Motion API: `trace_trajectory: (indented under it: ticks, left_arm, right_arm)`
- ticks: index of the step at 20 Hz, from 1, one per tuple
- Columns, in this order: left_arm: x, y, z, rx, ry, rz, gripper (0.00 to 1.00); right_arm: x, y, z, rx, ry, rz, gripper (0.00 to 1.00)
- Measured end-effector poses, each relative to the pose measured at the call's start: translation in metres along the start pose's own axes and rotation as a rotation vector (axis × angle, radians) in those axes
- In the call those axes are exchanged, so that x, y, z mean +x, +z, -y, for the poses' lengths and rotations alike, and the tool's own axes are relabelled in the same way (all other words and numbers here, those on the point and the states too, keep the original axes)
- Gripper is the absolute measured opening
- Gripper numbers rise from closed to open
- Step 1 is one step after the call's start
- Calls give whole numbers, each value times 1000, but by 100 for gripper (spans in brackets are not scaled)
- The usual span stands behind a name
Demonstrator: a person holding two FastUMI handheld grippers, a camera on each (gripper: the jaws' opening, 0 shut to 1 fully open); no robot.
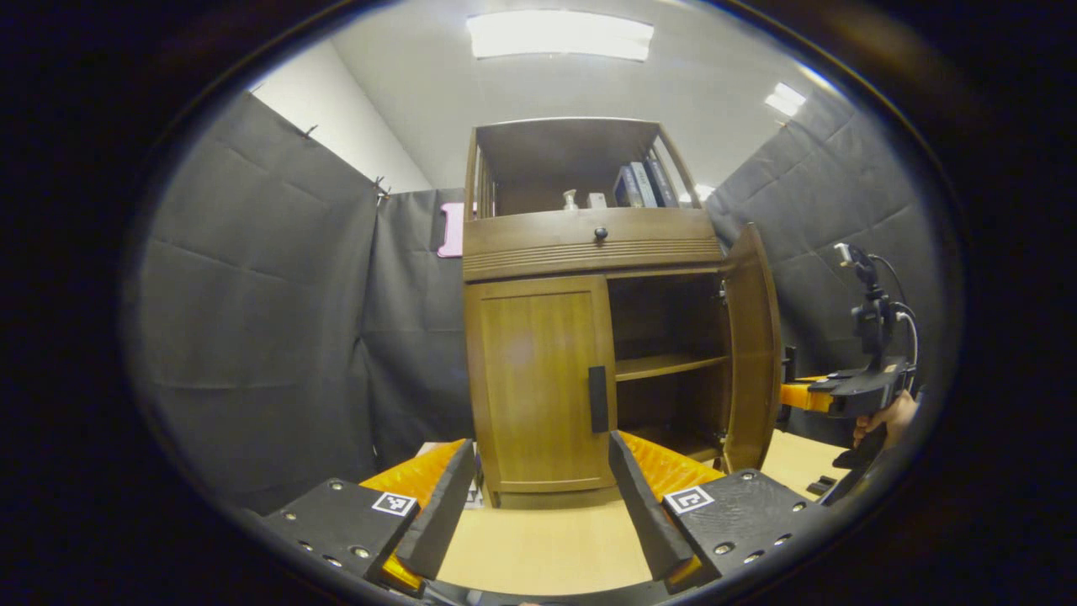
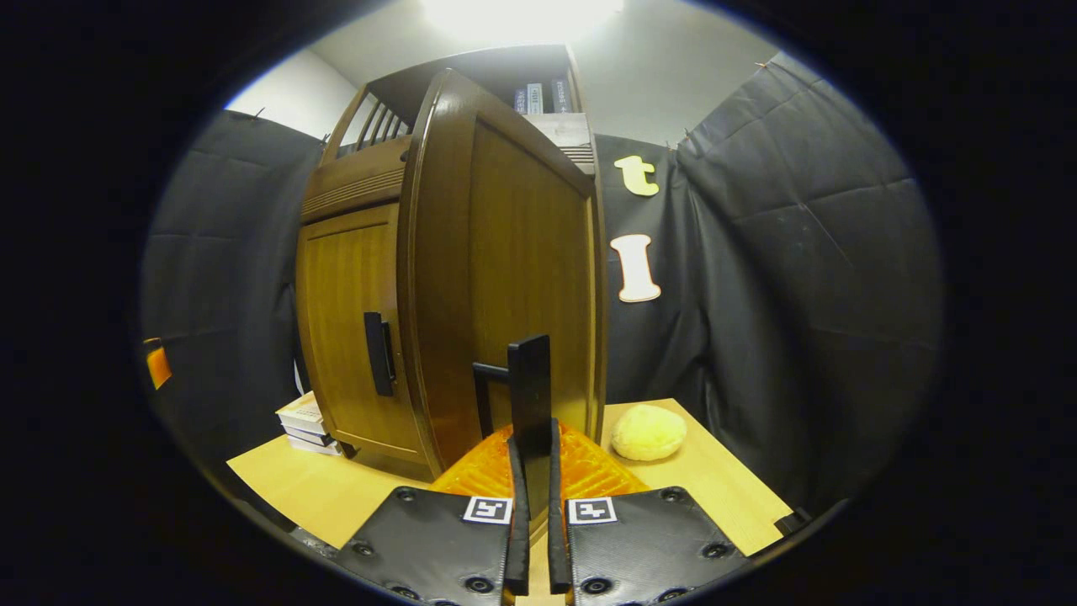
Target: Open the right door of the double-door shoe cabinet with the right hand, and open the left door with the left hand.
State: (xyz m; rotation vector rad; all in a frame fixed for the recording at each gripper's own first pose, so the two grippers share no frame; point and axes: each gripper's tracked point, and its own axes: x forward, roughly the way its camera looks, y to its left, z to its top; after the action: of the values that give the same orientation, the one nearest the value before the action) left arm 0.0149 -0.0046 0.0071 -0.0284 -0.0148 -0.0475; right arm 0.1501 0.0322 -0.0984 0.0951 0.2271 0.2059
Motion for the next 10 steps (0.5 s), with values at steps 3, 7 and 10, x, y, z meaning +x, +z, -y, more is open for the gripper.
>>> trace_trajectory:
  ticks: [3,7,10]
  left_arm:
    - [-1,1,3,-2,-32,1,90]
    - [-5,9,11,-7,-77,9,91]
    - [-2,12,14,-2,-103,11,89]
  right_arm:
    - [-6,0,19,1,-28,2,12]
    - [-10,1,39,11,-57,4,11]
    - [-15,1,51,-4,-72,8,10]
